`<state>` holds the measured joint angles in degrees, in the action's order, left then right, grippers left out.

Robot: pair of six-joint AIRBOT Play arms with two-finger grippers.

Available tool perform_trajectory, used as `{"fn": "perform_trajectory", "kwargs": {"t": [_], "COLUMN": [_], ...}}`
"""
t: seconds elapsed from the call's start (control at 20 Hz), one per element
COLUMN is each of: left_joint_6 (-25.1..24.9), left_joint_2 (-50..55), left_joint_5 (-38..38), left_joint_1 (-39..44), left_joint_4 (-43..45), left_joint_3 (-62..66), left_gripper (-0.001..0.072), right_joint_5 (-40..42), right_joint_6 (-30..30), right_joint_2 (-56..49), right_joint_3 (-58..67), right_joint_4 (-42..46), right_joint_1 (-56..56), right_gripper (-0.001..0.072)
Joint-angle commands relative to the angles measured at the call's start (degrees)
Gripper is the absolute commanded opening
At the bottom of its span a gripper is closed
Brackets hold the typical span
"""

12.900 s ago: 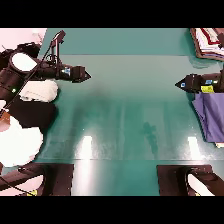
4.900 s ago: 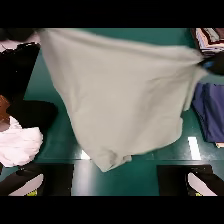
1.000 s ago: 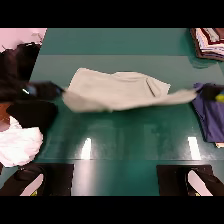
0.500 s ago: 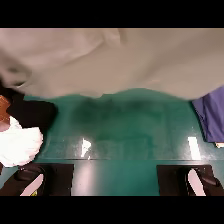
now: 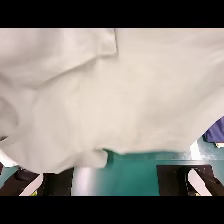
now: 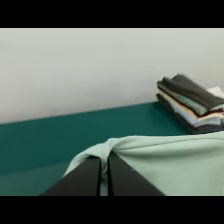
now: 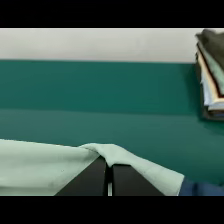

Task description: Fold the shirts.

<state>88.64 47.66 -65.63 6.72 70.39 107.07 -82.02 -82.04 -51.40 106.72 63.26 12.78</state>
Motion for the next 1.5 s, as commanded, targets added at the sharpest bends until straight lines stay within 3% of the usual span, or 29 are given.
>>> {"fn": "perform_trajectory", "kwargs": {"t": [0.0,0.25,0.4,0.5,0.7,0.8,0.9,1.05,1.3,1.35,1.4,1.45], "left_joint_6": [-0.7,-2.2,-4.1,-4.0,-3.9,-5.2,-6.3,-6.2,-5.9,-5.1,-4.1,-3.0], "left_joint_2": [4.3,18.6,29.4,35.3,40.7,40.7,40.6,40.7,40.7,40.7,40.7,40.7], "left_joint_5": [-1.9,-0.8,8.0,16.1,20.2,17.4,9.7,-0.3,2.3,2.5,2.3,1.2], "left_joint_1": [0.0,0.0,0.0,-0.1,-0.1,-0.1,-0.1,-0.1,-0.1,-0.1,-0.1,-0.1], "left_joint_4": [1.4,1.5,1.5,1.4,1.5,1.7,4.1,6.4,6.3,6.3,6.2,6.3], "left_joint_3": [-11.6,-22.7,-23.6,-23.2,-19.6,-18.8,-18.8,-20.6,-30.1,-31.5,-32.2,-32.1], "left_gripper": [0.0026,0.0027,0.0027,0.0026,0.0027,0.0026,0.0026,0.0027,0.0027,0.0064,0.0379,0.0575], "right_joint_5": [-4.7,-1.7,8.3,13.2,13.5,11.1,7.4,6.6,10.0,10.5,10.5,10.3], "right_joint_6": [-2.1,-4.0,-4.0,-4.0,-3.9,-3.3,-1.3,-1.4,-1.4,-1.4,-1.4,-1.4], "right_joint_2": [-8.2,-21.4,-29.4,-34.6,-41.7,-42.6,-42.2,-40.2,-37.2,-36.6,-35.9,-35.4], "right_joint_3": [-4.4,-18.4,-22.6,-21.1,-11.3,-8.9,-9.4,-16.7,-30.7,-32.5,-33.7,-34.0], "right_joint_4": [0.0,7.5,8.0,6.7,6.8,7.2,7.4,7.2,6.7,6.6,6.6,5.7], "right_joint_1": [-6.3,-12.3,-13.0,-13.0,-13.0,-13.0,-13.0,-13.0,-13.2,-13.2,-13.3,-13.3], "right_gripper": [0.0018,0.0018,0.0018,0.0018,0.0018,0.0018,0.0018,0.0018,0.0019,0.0019,0.0033,0.0205]}}
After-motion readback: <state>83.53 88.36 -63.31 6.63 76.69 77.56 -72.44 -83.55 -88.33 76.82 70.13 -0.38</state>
